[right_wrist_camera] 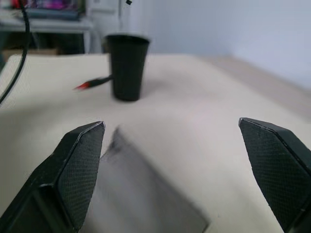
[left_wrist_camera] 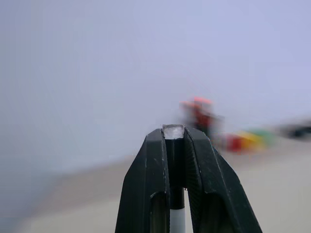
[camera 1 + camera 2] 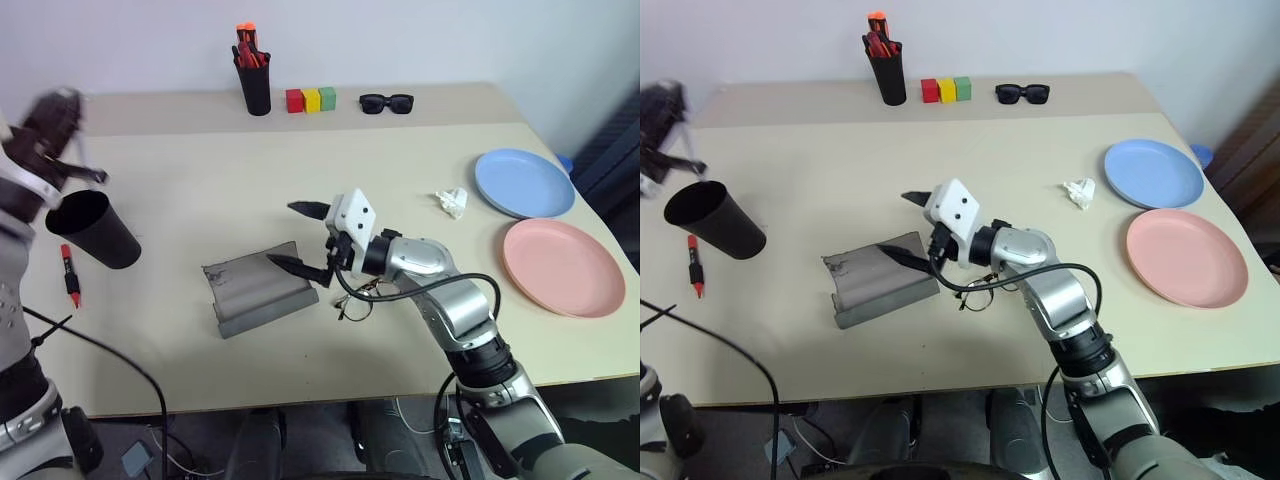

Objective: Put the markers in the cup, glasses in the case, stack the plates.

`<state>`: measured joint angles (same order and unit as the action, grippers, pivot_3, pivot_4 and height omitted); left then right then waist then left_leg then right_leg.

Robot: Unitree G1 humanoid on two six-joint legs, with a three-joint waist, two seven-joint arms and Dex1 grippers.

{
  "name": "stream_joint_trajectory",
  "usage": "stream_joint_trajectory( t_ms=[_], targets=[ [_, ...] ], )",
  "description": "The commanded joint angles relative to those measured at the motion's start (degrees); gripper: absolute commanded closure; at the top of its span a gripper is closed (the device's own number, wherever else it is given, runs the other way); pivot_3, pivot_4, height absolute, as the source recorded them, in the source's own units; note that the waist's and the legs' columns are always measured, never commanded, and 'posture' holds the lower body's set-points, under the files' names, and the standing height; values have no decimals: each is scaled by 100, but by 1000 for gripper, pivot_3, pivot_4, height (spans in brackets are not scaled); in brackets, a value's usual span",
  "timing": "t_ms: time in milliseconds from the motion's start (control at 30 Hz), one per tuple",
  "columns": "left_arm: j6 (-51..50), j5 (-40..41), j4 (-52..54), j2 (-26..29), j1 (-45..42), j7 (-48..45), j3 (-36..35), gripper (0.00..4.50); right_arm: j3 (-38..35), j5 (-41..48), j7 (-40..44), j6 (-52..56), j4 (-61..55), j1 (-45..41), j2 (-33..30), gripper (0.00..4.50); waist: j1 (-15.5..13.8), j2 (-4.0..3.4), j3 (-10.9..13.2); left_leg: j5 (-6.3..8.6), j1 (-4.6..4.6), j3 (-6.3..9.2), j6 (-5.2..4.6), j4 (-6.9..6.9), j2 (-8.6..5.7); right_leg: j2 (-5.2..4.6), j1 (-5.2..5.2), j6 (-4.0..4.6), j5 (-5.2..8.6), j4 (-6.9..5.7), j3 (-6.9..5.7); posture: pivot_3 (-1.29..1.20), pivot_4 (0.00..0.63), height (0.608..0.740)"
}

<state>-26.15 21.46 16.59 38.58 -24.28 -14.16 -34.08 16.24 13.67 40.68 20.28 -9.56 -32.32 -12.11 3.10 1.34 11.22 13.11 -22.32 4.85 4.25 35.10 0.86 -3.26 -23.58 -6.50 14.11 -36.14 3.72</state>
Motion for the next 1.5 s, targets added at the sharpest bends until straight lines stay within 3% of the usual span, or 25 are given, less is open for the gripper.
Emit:
stream_joint_trajectory(
  t_ms=[33,400,600,733,867,900,967,1067,1300,1500],
  targets=[
    [940,-584,-505,-128,2,370,2,4464,-42,-43,-188,-228,28,-133,239,0,-13,2,0,0,-4,3,0,0,2,3,-4,0,0,-1,-1,0,150,740],
    [1707,-919,-1240,-595,146,595,373,4464,92,-169,-429,-283,72,-55,640,0,-58,3,0,-3,-15,2,6,10,1,1,-5,-3,-2,1,-1,0,150,740],
    [1680,-974,-1218,-705,143,817,388,1655,104,-163,-430,-259,43,-6,601,0,-51,3,0,-3,-15,3,6,8,1,2,-7,-4,-2,-1,-1,0,150,740],
    [1628,-854,-1081,-768,137,967,236,1655,115,-164,-410,-265,74,-19,598,0,-55,3,0,-3,-14,3,6,9,1,2,-6,-4,-3,-2,-1,0,150,740],
    [1458,-896,-1230,-663,12,1940,-657,1655,134,-158,-378,-279,104,-35,603,0,-24,3,0,-3,-14,3,6,9,2,2,-8,-4,-2,-2,-1,0,150,740],
    [1283,-1005,-1330,-568,51,2252,-907,1655,138,-153,-370,-277,104,-32,598,0,-1,3,0,-3,-14,4,6,8,3,3,-9,-4,-3,-3,-1,0,150,740],
    [843,-1138,-1529,-390,186,2631,-1206,1106,147,-147,-348,-280,113,-23,588,0,43,3,0,-3,-11,4,5,5,4,5,-10,-4,-3,-6,-1,0,150,740],
    [3,-1049,-1744,-162,529,2433,-1210,105,168,-133,-296,-278,112,-4,574,0,64,3,0,-3,-10,4,5,6,4,5,-7,-4,-2,-7,-1,0,150,740],
    [-2419,-544,-1770,-86,728,1919,-833,105,178,-145,-269,-258,58,57,552,0,-7,28,-12,-4,-9,8,6,11,3,5,2,-3,-2,-4,-3,0,150,740],
    [-3487,-565,-2080,30,440,1761,-428,105,191,-146,-291,-216,-49,132,541,0,1,28,-11,-4,-8,10,7,5,3,6,-4,-3,-2,-6,-4,0,150,740]
  ],
)
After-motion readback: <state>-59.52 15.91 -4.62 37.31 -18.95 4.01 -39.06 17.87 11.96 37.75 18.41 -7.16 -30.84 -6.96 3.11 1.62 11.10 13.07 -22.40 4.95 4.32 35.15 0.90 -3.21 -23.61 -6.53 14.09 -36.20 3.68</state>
